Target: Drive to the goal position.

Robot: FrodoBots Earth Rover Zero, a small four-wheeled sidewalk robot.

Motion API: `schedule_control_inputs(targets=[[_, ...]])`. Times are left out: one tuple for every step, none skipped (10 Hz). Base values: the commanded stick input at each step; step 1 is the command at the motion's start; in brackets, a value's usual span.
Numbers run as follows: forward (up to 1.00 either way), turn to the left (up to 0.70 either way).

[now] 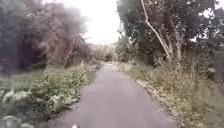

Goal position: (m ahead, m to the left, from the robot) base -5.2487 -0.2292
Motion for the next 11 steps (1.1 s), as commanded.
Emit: schedule_control_inputs(targets=[[1.00, 0.00], [1.00, 0.00], [1.00, 0.00], [1.00, 0.00], [1.00, 0.04], [1.00, 0.05], [1.00, 0.05], [1.00, 0.05], [1.00, 0.05], [1.00, 0.05], [1.00, 0.05]])
